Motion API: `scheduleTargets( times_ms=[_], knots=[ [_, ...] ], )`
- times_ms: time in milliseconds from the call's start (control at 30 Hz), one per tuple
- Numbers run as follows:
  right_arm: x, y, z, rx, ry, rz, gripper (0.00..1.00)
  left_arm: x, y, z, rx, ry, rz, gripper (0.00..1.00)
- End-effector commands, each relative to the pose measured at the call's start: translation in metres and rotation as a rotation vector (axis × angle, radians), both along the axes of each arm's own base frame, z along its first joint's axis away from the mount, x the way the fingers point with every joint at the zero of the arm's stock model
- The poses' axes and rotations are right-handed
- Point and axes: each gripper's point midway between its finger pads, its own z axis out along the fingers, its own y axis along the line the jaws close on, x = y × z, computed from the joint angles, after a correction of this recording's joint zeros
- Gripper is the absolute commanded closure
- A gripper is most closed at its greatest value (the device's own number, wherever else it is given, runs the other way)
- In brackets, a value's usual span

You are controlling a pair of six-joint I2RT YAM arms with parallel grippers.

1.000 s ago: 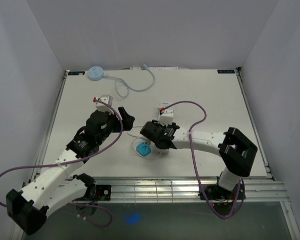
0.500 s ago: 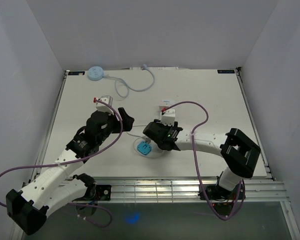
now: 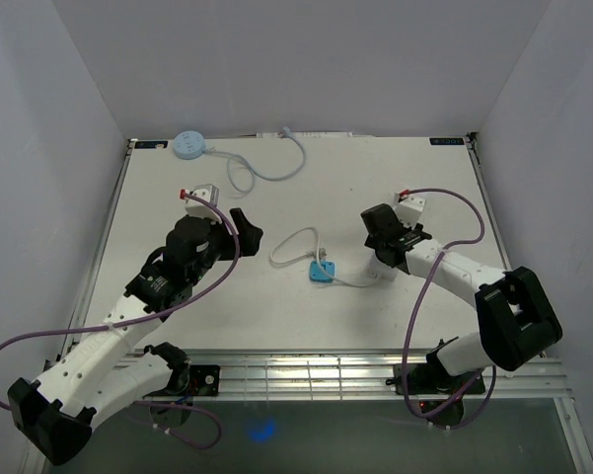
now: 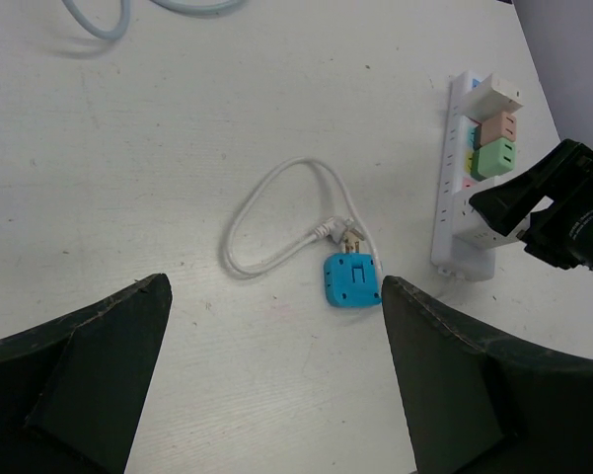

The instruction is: Insert the plug

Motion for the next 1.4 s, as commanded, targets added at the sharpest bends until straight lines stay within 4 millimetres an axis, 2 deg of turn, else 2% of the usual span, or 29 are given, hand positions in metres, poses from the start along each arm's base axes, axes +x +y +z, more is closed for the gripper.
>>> scheduleTargets(
  times_ms=[0, 100, 133, 233, 267, 300, 333, 400, 433, 467, 500, 533, 567, 600, 667, 700, 767, 800, 833, 900, 1033, 1067, 1100, 1133, 1167, 1233, 1333, 1367],
  knots=[
    [-0.056, -0.031, -0.059, -0.063, 0.329, 0.034, 0.87, -0.001, 0.003, 0.021, -0.021, -0.037, 0.007, 0.02],
    [-0.052, -0.032, -0.058, -0.056, 0.340, 0.023, 0.75, 0.000, 0.003, 0.020, -0.015, -0.035, 0.008, 0.02],
    [-0.050, -0.031, -0.055, -0.053, 0.331, 0.024, 0.53, 0.001, 0.003, 0.020, -0.010, -0.033, 0.015, 0.02],
    [-0.043, -0.031, -0.040, -0.049, 0.281, 0.034, 0.32, 0.005, 0.009, 0.022, 0.007, -0.022, 0.054, 0.02],
    [-0.040, -0.030, -0.034, -0.052, 0.266, 0.053, 0.26, 0.009, 0.011, 0.019, 0.023, -0.007, 0.077, 0.02],
    [-0.037, -0.029, -0.024, -0.045, 0.235, 0.062, 0.25, 0.011, 0.015, 0.015, 0.048, 0.012, 0.098, 0.02],
    [-0.035, -0.028, -0.018, -0.042, 0.219, 0.073, 0.20, 0.017, 0.020, 0.024, 0.060, -0.002, 0.133, 0.02],
    [-0.030, -0.023, 0.000, -0.026, 0.167, 0.117, 0.11, 0.028, 0.024, 0.019, 0.097, 0.020, 0.170, 0.02],
    [-0.028, -0.023, 0.005, -0.022, 0.151, 0.125, 0.04, 0.034, 0.026, 0.019, 0.105, 0.023, 0.179, 0.02],
    [-0.025, -0.020, 0.013, -0.022, 0.133, 0.150, 0.02, 0.044, 0.029, 0.029, 0.085, 0.024, 0.177, 0.02],
    [-0.024, -0.019, 0.024, -0.011, 0.103, 0.161, 0.02, 0.057, 0.027, 0.019, 0.094, 0.068, 0.173, 0.02],
    [-0.023, -0.018, 0.029, -0.008, 0.088, 0.171, 0.03, 0.065, 0.027, 0.018, 0.084, 0.089, 0.169, 0.02],
    [-0.022, -0.015, 0.034, 0.006, 0.075, 0.193, 0.03, 0.078, 0.033, 0.030, 0.054, 0.088, 0.176, 0.02],
    [-0.021, -0.013, 0.044, 0.014, 0.039, 0.217, 0.04, 0.092, 0.032, 0.016, 0.066, 0.132, 0.186, 0.02],
    [-0.020, -0.006, 0.055, 0.042, 0.004, 0.260, 0.05, 0.113, 0.040, 0.015, 0.075, 0.144, 0.227, 0.02],
    [-0.020, -0.004, 0.062, 0.050, -0.028, 0.284, 0.05, 0.131, 0.039, 0.014, 0.087, 0.151, 0.243, 0.02],
    [-0.022, 0.002, 0.070, 0.076, -0.057, 0.332, 0.05, 0.152, 0.042, 0.013, 0.096, 0.148, 0.268, 0.02],
    [-0.022, 0.004, 0.078, 0.087, -0.087, 0.347, 0.05, 0.164, 0.041, 0.021, 0.084, 0.131, 0.276, 0.02],
    [-0.024, 0.005, 0.080, 0.086, -0.092, 0.362, 0.06, 0.178, 0.042, 0.003, 0.088, 0.173, 0.285, 0.02],
    [-0.026, 0.008, 0.090, 0.096, -0.110, 0.402, 0.06, 0.201, 0.037, -0.011, 0.062, 0.204, 0.277, 0.02],
    [-0.031, 0.009, 0.101, 0.096, -0.136, 0.440, 0.06, 0.234, 0.039, -0.021, 0.069, 0.187, 0.306, 0.02],
    [-0.032, 0.012, 0.104, 0.104, -0.142, 0.456, 0.06, 0.244, 0.040, -0.042, 0.085, 0.222, 0.312, 0.02],
    [-0.034, 0.012, 0.108, 0.111, -0.151, 0.462, 0.06, 0.251, 0.041, -0.049, 0.086, 0.235, 0.311, 0.02],
    [-0.035, 0.013, 0.109, 0.115, -0.152, 0.469, 0.06, 0.262, 0.046, -0.046, 0.072, 0.228, 0.314, 0.02],
    [-0.038, 0.014, 0.109, 0.123, -0.150, 0.482, 0.06, 0.270, 0.049, -0.064, 0.081, 0.256, 0.321, 0.02],
    [-0.041, 0.016, 0.112, 0.134, -0.158, 0.500, 0.06, 0.281, 0.058, -0.071, 0.073, 0.260, 0.338, 0.02],
    [-0.045, 0.017, 0.113, 0.141, -0.163, 0.517, 0.06, 0.298, 0.064, -0.087, 0.059, 0.260, 0.329, 0.02],
    [-0.046, 0.018, 0.112, 0.145, -0.161, 0.525, 0.05, 0.304, 0.063, -0.087, 0.048, 0.252, 0.322, 0.02]
  ],
)
